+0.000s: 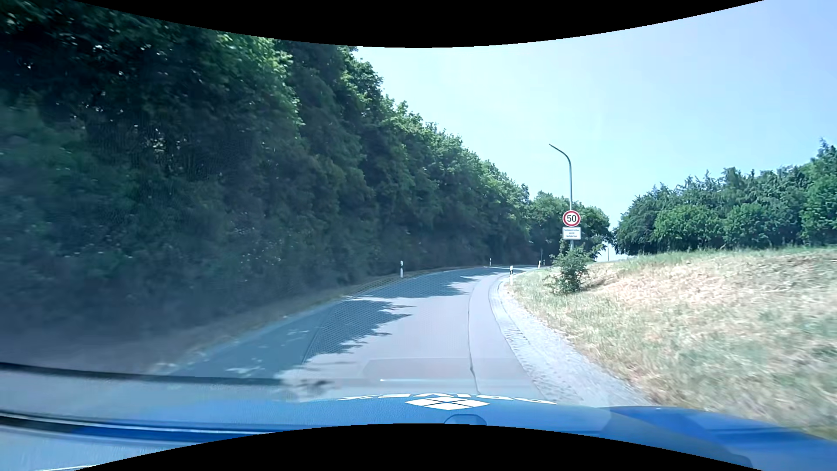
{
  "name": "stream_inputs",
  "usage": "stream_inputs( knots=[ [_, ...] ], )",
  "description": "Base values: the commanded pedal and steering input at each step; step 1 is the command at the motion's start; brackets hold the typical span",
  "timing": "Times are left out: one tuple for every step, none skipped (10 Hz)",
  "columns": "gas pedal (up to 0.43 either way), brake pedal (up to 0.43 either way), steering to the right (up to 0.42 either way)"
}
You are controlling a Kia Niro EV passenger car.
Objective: Follow the waypoints while adhering to traffic rules and regulations
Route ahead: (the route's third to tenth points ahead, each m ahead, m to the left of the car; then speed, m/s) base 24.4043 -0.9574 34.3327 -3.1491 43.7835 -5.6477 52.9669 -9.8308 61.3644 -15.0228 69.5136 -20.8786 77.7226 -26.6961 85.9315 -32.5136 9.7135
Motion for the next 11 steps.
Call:
stream_inputs(
  knots=[
    [0.268,0.000,0.014],
    [0.268,0.000,0.021],
    [0.268,0.000,0.028],
    [0.280,0.000,0.036],
    [0.280,0.000,0.042],
    [0.280,0.000,0.044],
    [0.280,0.000,0.044],
    [0.280,0.000,0.041],
    [0.280,0.000,0.040],
    [0.280,0.000,0.038],
    [0.280,0.000,0.035]
  ],
)
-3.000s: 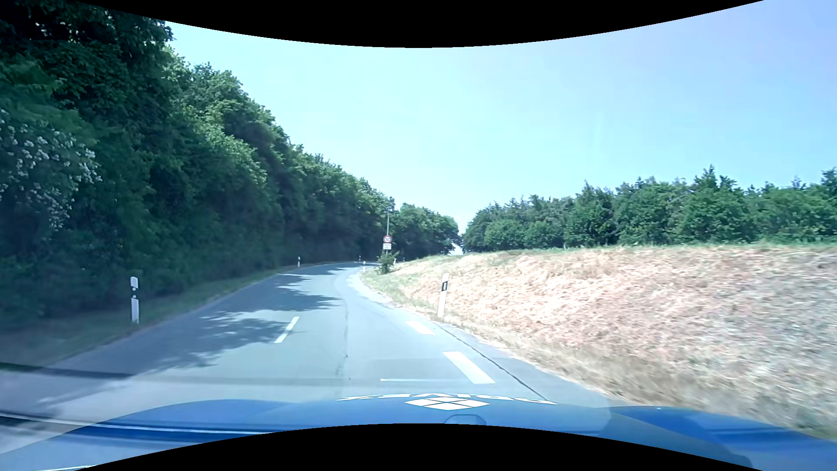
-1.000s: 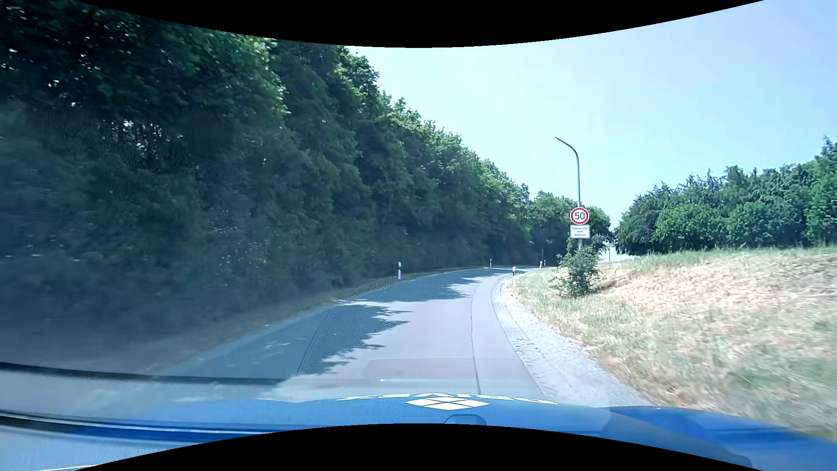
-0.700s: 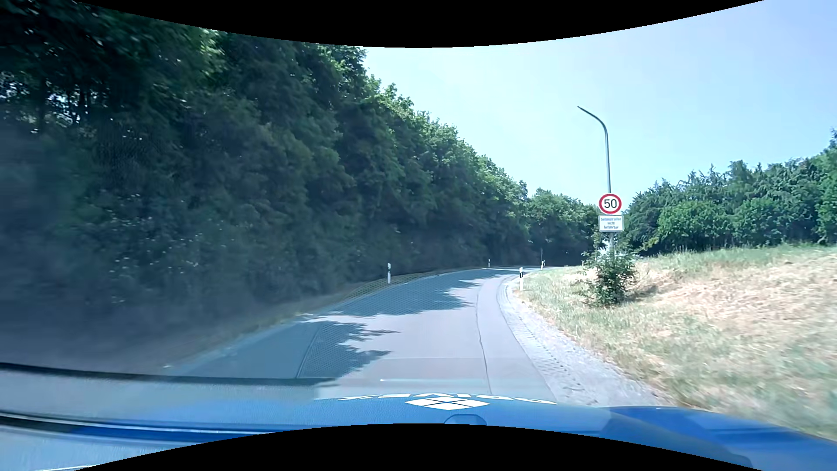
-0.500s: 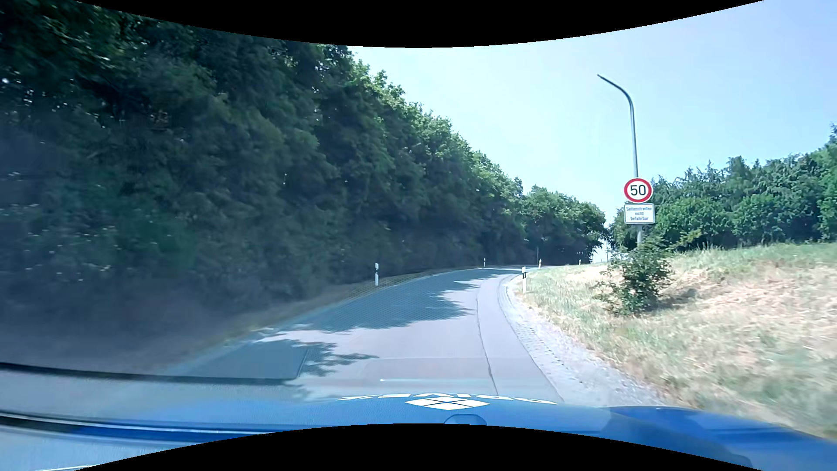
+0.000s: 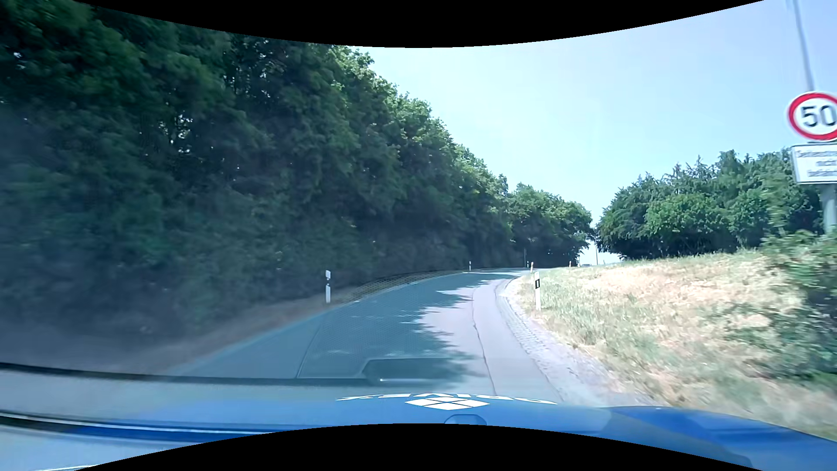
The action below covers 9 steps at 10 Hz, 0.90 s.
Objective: Follow the waypoints while adhering to traffic rules and regulations
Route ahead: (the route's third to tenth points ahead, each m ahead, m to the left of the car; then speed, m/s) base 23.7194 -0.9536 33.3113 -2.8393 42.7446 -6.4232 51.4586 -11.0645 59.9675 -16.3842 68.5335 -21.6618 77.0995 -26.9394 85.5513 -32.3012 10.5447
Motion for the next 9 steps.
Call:
stream_inputs(
  knots=[
    [0.280,0.000,0.035],
    [0.280,0.000,0.035],
    [0.280,0.000,0.035],
    [0.268,0.000,0.035],
    [0.268,0.000,0.035],
    [0.268,0.000,0.038],
    [0.268,0.000,0.043],
    [0.268,0.000,0.045],
    [0.240,0.000,0.045]
  ],
)
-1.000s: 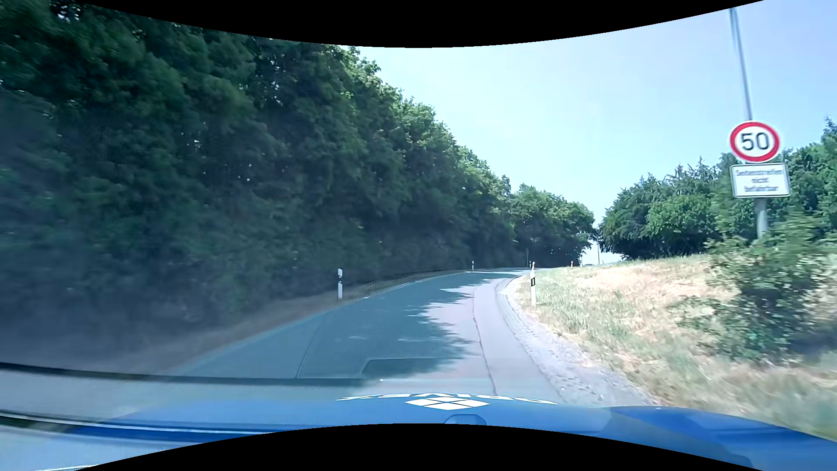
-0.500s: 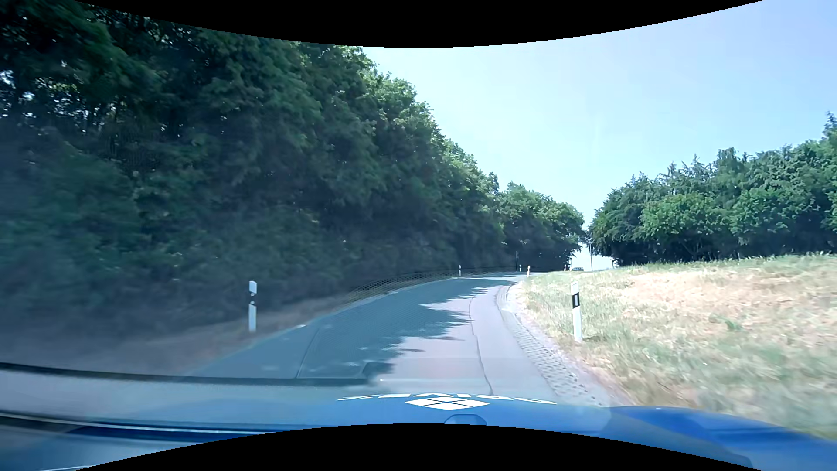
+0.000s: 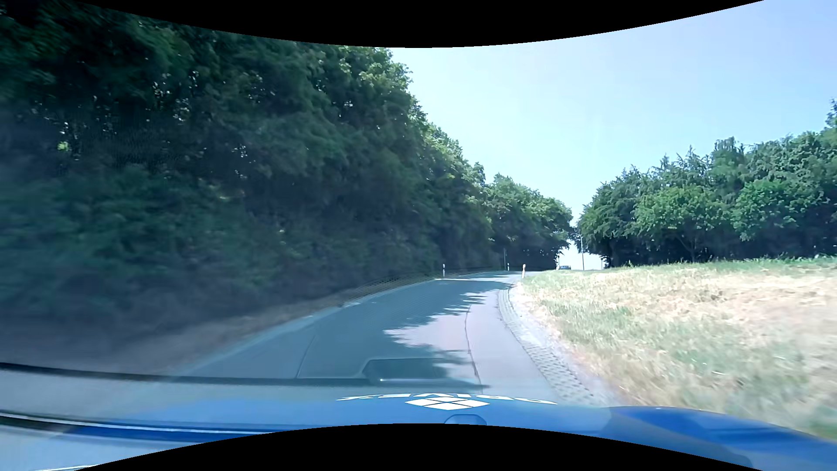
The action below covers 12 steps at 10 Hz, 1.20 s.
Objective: Follow the waypoints while adhering to traffic rules and regulations
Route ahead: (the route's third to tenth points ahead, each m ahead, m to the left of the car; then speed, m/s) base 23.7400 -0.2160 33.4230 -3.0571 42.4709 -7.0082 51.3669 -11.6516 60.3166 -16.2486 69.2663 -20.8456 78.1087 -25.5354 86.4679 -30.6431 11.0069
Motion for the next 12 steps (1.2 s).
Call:
stream_inputs(
  knots=[
    [0.228,0.000,0.045],
    [0.209,0.000,0.045],
    [0.209,0.000,0.043],
    [0.209,0.000,0.041],
    [0.209,0.000,0.040],
    [0.209,0.000,0.039],
    [0.220,0.000,0.039],
    [0.220,0.000,0.038],
    [0.220,0.000,0.038],
    [0.220,0.000,0.038],
    [0.220,0.000,0.036],
    [0.228,0.000,0.034]
  ],
)
